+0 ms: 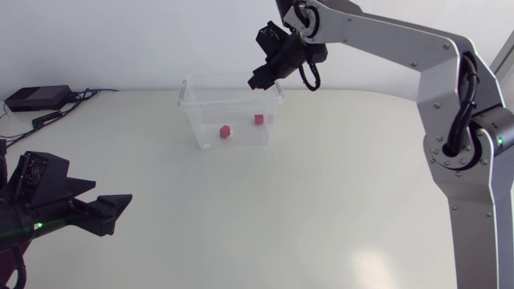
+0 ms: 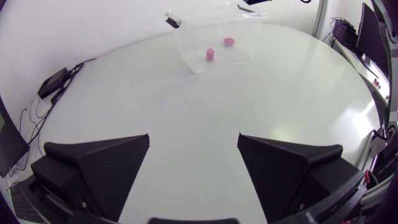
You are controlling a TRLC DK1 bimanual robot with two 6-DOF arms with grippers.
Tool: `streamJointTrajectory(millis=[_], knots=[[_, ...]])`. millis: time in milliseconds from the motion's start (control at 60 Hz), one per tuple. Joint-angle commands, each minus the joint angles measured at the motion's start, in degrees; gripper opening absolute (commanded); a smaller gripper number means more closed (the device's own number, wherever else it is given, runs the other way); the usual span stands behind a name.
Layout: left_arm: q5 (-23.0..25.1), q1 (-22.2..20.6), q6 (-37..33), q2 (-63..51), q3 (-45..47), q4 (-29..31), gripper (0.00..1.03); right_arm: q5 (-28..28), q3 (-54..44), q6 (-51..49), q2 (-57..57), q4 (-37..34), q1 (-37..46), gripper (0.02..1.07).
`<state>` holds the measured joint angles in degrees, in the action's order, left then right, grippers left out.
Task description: Place the duplo bricks in the container
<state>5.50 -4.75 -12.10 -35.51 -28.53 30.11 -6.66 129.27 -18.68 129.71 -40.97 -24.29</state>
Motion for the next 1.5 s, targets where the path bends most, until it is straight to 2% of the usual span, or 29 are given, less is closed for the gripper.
streamJointTrajectory(millis=[0,17,150,233,583,767,1017,1183,1483], knots=[[-0.31,0.45,-1.26,-0.18,1.38,-0.31,0.99,0.94,2.91,1.71,3.53,-0.25,-0.4,0.97],[-0.31,0.45,-1.26,-0.18,1.38,-0.31,0.99,0.94,3.27,1.71,3.71,-0.34,-0.4,1.04],[-0.31,0.45,-1.26,-0.26,1.55,-0.4,0.99,2.79,3.27,1.71,3.44,-0.34,-0.75,1.03],[-0.31,0.71,-1.0,-0.44,2.25,-2.77,0.99,3.05,0.37,1.89,0.63,0.54,-0.49,1.03],[-0.31,2.47,0.23,2.2,4.89,-10.86,0.99,4.37,-37.34,3.38,-27.14,18.56,4.17,1.03],[-0.31,3.17,1.02,4.13,5.86,-11.74,0.99,8.68,-55.09,2.94,-42.35,25.59,4.96,1.03],[-1.01,5.02,1.99,7.03,7.88,-14.81,0.99,13.07,-71.7,2.68,-57.82,29.02,4.96,1.03],[-4.88,5.11,2.17,8.88,10.6,-20.0,0.99,16.94,-82.08,2.42,-66.87,32.97,4.96,1.03],[-7.78,5.19,2.25,10.9,14.65,-28.0,0.99,21.77,-93.85,0.75,-80.49,35.52,5.92,1.03]])
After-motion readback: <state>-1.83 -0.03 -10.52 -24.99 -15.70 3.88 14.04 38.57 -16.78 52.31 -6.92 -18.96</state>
